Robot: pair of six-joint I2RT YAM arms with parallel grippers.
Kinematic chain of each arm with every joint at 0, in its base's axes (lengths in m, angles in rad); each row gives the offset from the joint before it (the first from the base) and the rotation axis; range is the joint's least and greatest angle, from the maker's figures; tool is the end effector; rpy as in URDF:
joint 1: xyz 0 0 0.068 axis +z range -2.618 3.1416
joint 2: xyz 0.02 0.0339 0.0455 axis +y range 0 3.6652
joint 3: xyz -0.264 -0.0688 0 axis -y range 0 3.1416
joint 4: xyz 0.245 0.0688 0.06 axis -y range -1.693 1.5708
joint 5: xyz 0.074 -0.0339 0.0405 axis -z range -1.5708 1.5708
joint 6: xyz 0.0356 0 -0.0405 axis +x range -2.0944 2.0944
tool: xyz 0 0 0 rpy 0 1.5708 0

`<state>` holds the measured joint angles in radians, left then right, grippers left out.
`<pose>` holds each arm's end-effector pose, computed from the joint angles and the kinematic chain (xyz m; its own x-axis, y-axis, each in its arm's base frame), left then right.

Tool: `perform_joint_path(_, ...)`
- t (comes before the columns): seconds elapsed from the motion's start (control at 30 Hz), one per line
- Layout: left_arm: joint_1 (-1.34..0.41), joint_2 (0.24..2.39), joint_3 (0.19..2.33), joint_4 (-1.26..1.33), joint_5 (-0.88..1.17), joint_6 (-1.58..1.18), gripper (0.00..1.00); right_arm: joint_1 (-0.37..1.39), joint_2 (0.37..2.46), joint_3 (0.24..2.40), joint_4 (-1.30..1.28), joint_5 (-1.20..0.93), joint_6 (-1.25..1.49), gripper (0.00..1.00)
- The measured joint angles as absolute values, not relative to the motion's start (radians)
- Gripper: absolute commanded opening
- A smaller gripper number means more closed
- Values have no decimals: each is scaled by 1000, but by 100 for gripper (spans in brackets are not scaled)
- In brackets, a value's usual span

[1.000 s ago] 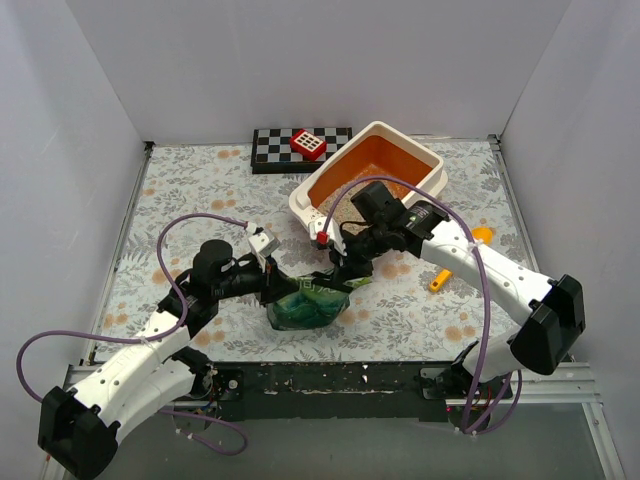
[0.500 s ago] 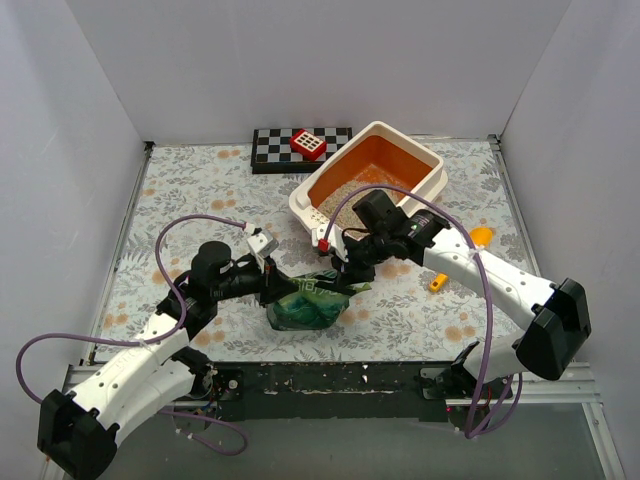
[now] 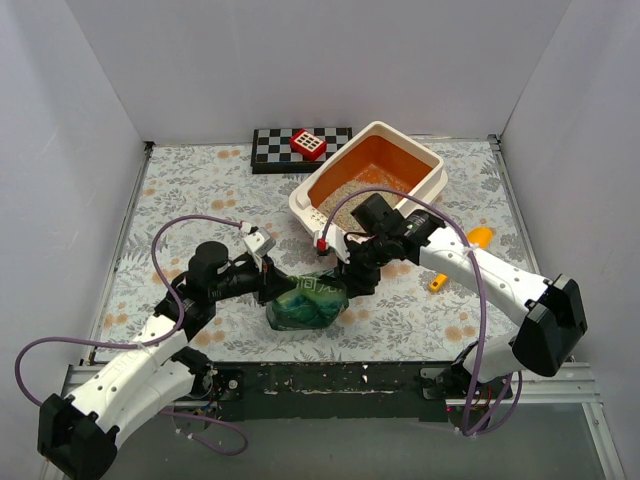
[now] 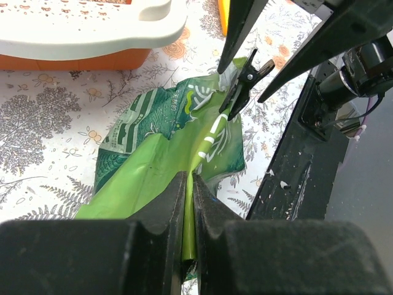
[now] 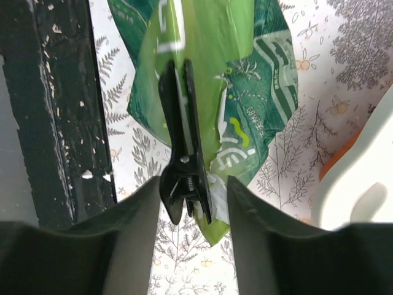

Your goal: Fill the litter box with clean litter

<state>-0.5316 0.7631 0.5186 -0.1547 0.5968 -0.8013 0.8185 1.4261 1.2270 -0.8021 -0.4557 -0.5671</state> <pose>0.1422 -0.1068 0.2547 -0.8549 -0.1865 -0.4842 0.3616 0.4550 -0.8138 0.1875 0.2232 0.2959 -0.0460 -0.7551 -0.6540 -0.9989 0.0411 0.0229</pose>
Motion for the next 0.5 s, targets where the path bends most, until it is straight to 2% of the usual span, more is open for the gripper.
perform_joint_path(0.03, -531, 757, 519, -157, 593, -801, 6, 818, 1430, 1227, -816, -447, -558, 78)
perform_joint_path(0.07, -531, 756, 519, -157, 591, -801, 6, 818, 1434, 1227, -826, -439, -548, 81)
perform_joint_path(0.1, -531, 755, 519, -157, 590, -801, 6, 818, 1436, 1227, -835, -430, -543, 88)
perform_joint_path(0.23, -531, 755, 519, -157, 585, -801, 8, 817, 1436, 1235, -857, -406, -529, 90)
perform_joint_path(0.33, -531, 755, 519, -157, 584, -801, 18, 817, 1429, 1253, -866, -385, -516, 91)
perform_joint_path(0.4, -531, 755, 519, -157, 583, -801, 34, 817, 1412, 1271, -865, -367, -500, 91)
perform_joint_path(0.5, -531, 749, 519, -157, 573, -806, 65, 816, 1364, 1304, -859, -339, -471, 93)
